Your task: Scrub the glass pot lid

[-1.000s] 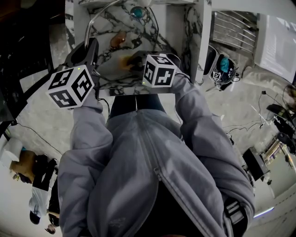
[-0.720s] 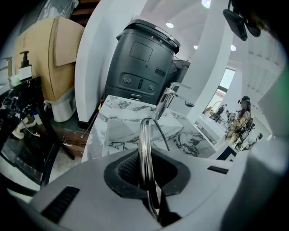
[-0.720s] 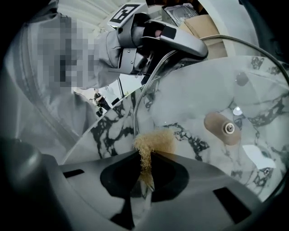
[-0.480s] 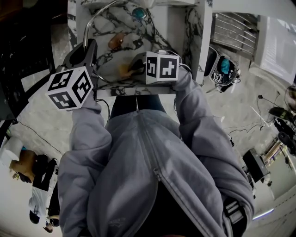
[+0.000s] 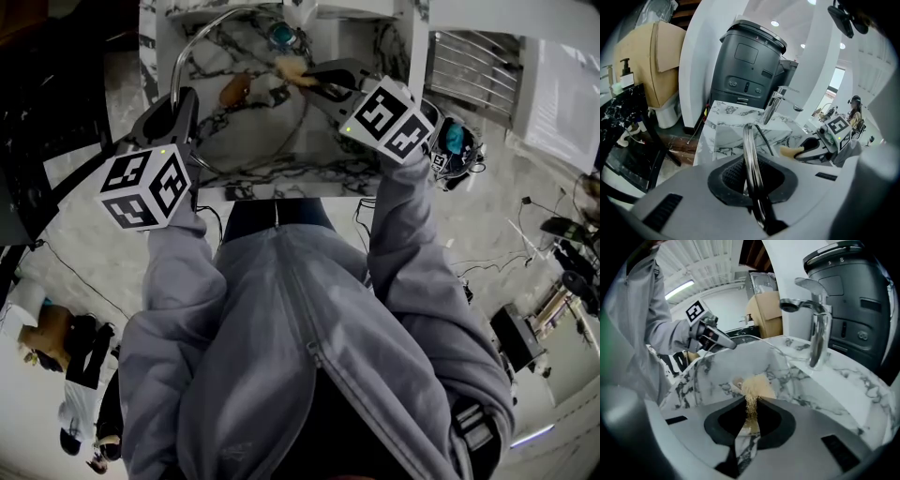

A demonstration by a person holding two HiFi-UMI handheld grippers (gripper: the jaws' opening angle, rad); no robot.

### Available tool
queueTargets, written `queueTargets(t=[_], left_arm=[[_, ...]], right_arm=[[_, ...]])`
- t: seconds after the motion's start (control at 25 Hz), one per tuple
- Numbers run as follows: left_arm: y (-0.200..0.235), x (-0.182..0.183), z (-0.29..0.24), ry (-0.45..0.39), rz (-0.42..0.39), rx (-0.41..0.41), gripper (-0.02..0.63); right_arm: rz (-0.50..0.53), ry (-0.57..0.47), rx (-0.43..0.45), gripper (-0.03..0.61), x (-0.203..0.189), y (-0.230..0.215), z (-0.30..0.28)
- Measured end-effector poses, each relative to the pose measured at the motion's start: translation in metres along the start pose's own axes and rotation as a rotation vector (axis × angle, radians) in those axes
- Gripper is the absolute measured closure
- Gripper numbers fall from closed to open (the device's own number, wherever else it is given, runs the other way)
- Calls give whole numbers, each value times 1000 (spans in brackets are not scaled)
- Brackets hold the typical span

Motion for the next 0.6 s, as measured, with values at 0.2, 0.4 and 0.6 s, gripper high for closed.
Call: queueTargets(t=[0.2, 0.4, 0.6], left_arm=[[-1, 2, -3, 6, -1, 2, 574], [-1, 4, -5, 8, -2, 5, 574], [1, 6, -7, 10, -4, 5, 574]], right_arm=[[-19, 74, -206, 525, -9, -38, -7], [80, 190, -303, 525, -17, -54, -37], [139, 239, -298, 525, -24, -54, -61]])
Point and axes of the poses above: the fingertips, and each gripper's own axes: z backward along the fingers, y to its left, x out of its top, the point moved 7 cm from there along z, backward along the fingers, and after that the axes turned 15 degrees about z, right-handed, at the moved point
